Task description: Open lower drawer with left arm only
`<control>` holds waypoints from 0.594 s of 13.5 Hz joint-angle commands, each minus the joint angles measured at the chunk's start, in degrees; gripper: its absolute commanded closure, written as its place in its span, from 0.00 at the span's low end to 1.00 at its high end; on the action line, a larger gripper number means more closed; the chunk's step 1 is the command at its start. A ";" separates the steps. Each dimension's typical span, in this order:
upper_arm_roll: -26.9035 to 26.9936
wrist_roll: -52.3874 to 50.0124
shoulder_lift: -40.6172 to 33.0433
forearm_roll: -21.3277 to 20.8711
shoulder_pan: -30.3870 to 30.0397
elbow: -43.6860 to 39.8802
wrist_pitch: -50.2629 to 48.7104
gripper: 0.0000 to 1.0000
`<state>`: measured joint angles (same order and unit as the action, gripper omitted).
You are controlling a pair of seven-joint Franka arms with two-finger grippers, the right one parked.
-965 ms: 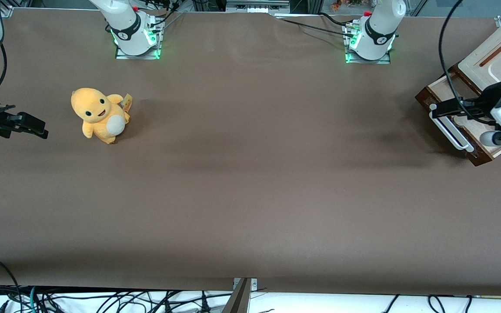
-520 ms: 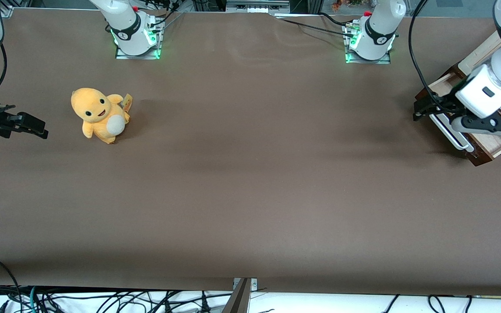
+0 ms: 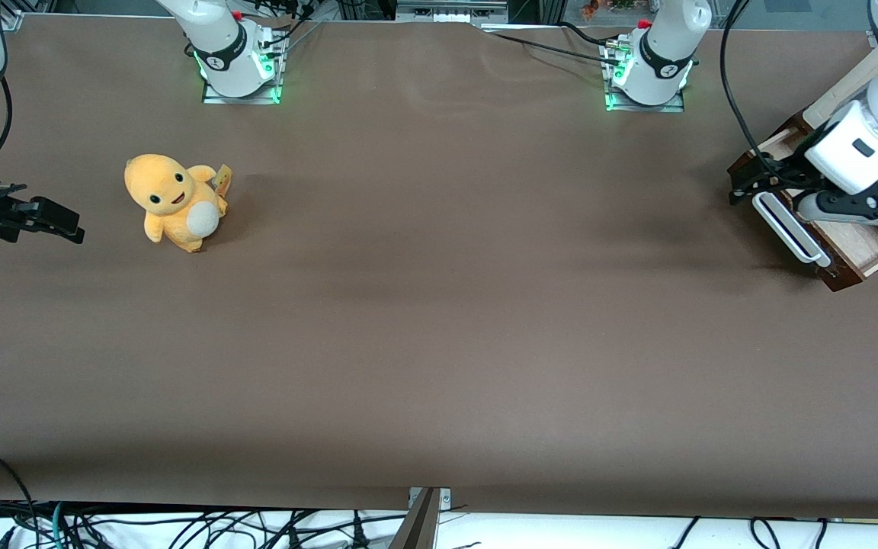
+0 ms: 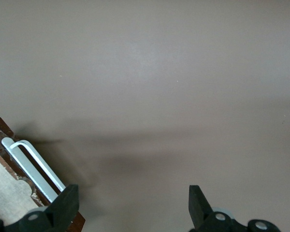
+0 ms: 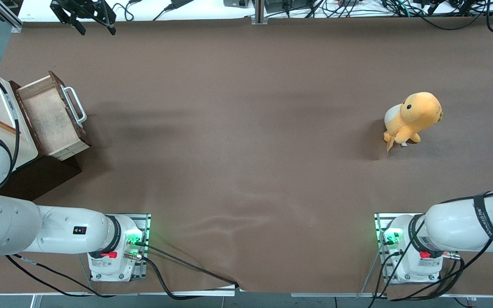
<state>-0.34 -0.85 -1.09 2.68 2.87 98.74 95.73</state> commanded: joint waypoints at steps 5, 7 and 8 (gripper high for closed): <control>0.34 1.20 -0.31 -1.28 1.43 -0.56 -0.99 0.00; 0.25 0.94 -0.31 -1.28 1.43 -0.56 -0.99 0.00; 0.34 0.94 -0.31 -1.28 1.43 -0.48 -1.08 0.00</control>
<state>-0.20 -0.58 -1.09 2.68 3.88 98.77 95.61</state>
